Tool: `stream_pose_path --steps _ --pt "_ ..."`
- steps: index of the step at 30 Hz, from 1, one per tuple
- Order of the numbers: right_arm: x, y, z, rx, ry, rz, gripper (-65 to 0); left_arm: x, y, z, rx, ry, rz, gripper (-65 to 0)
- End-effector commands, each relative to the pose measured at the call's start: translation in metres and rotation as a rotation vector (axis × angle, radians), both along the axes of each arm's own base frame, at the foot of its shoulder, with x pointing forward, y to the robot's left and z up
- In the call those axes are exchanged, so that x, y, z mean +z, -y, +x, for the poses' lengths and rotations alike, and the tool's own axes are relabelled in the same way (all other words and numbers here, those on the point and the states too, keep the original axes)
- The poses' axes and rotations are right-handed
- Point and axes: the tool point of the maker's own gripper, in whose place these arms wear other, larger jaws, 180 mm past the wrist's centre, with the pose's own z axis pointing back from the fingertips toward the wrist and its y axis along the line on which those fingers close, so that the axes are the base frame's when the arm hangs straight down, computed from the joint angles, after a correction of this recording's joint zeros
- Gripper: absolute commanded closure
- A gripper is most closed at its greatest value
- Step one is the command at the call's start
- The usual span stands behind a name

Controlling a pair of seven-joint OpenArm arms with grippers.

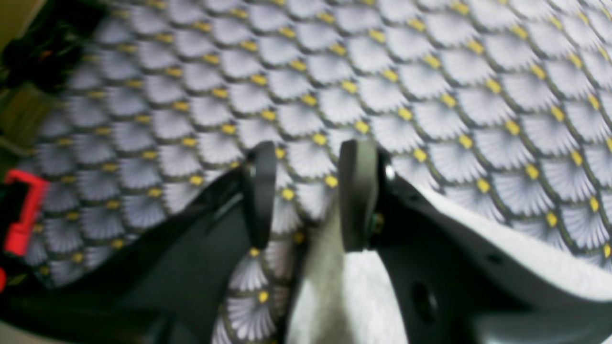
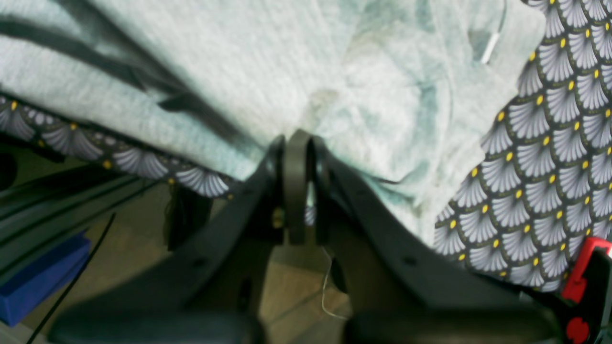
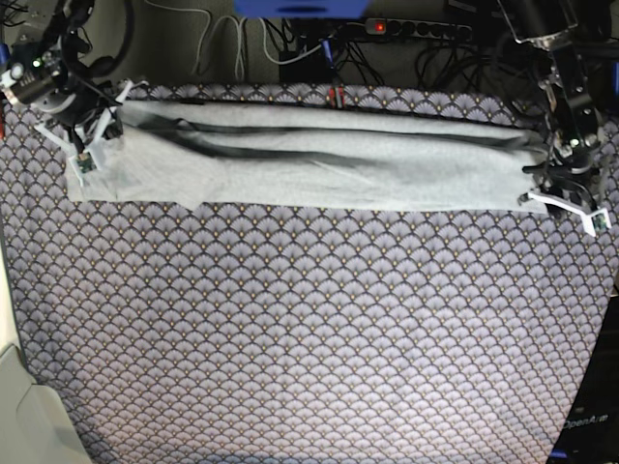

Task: Fold the T-shirt properly
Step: 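Fold the sleeve end up onto the folded strip with the right gripper, then hold the strip ends with both grippers and adjust the fold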

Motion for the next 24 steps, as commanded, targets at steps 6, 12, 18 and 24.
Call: stream_pose_path --steps 6,12,18,24 --pt "0.006 -0.002 0.004 0.000 0.034 0.008 0.0 0.009 -0.007 -0.003 -0.007 0.018 0.030 -22.3" --pt "0.005 -0.002 0.004 0.000 0.029 0.008 0.0 0.001 -0.008 -0.011 0.002 -0.005 0.022 -22.5" --pt "-0.002 -0.001 -0.006 -0.005 -0.004 0.012 0.0 0.003 -0.010 -0.011 0.009 -0.001 0.023 -22.6" --pt "-0.011 -0.005 -0.013 -0.020 -0.030 0.034 0.0 0.000 -0.007 -0.011 0.013 0.010 -0.013 -22.6"
